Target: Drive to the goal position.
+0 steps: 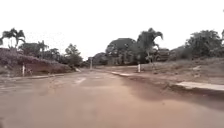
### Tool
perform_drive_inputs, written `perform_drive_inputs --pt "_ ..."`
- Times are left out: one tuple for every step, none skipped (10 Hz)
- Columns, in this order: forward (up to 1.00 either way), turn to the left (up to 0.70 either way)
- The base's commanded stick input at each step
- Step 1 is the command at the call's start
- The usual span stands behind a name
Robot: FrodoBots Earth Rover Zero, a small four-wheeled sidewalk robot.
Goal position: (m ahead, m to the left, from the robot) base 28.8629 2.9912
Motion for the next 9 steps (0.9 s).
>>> perform_drive_inputs --pt "1.0 0.0" --pt "1.0 0.0" --pt "1.0 0.0" --pt "1.0 0.0" --pt "1.0 0.0" --pt "1.0 0.0" --pt "1.0 0.0" --pt "1.0 0.0" --pt "1.0 0.0"
